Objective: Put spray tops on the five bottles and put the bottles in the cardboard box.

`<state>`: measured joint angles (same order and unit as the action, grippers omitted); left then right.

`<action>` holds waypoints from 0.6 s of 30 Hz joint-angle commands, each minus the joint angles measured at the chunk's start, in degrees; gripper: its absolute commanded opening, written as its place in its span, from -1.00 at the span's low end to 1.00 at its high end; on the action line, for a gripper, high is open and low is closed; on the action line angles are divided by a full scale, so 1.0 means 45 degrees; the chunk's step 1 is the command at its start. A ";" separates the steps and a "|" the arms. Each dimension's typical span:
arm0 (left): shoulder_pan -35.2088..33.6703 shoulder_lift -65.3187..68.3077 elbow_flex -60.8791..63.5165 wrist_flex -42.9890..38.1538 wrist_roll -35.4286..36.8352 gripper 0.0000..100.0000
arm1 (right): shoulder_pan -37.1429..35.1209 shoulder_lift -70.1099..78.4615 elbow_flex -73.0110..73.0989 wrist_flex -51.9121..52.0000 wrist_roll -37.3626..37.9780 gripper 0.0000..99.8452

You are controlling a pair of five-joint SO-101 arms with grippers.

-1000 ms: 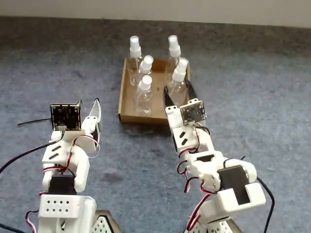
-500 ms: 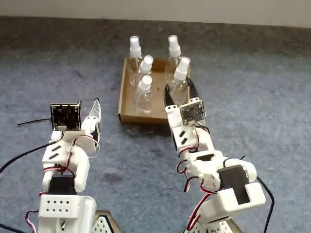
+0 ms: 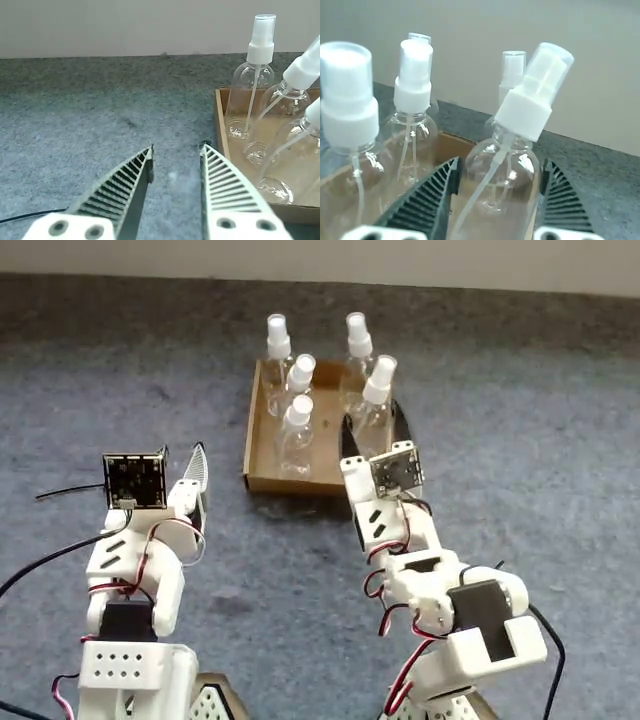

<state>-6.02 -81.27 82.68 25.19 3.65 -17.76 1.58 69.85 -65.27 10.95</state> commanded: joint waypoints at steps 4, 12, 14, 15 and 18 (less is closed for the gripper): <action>0.0166 -0.0186 -0.0107 -0.0332 0.0000 -0.71 | 0.0068 -0.0107 -0.0537 -0.0303 0.0137 -0.61; 0.0166 -0.0205 -0.0107 -0.0332 0.0000 -0.71 | 0.0068 -0.0107 -0.0518 -0.0303 0.0078 -0.51; 0.0166 -0.0205 -0.0107 -0.0332 0.0000 -0.71 | 0.0068 -0.0107 -0.0518 -0.0283 0.0078 -0.46; 0.0166 -0.0205 -0.0107 -0.0332 0.0000 -0.71 | 0.0068 -0.0107 -0.0518 -0.0283 0.0098 -0.45; 0.0166 -0.0205 -0.0107 -0.0332 0.0000 -0.71 | 0.0068 -0.0107 -0.0518 -0.0283 0.0137 -0.45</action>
<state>-6.02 -81.27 82.68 25.19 3.65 -17.76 1.58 69.85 -65.27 10.95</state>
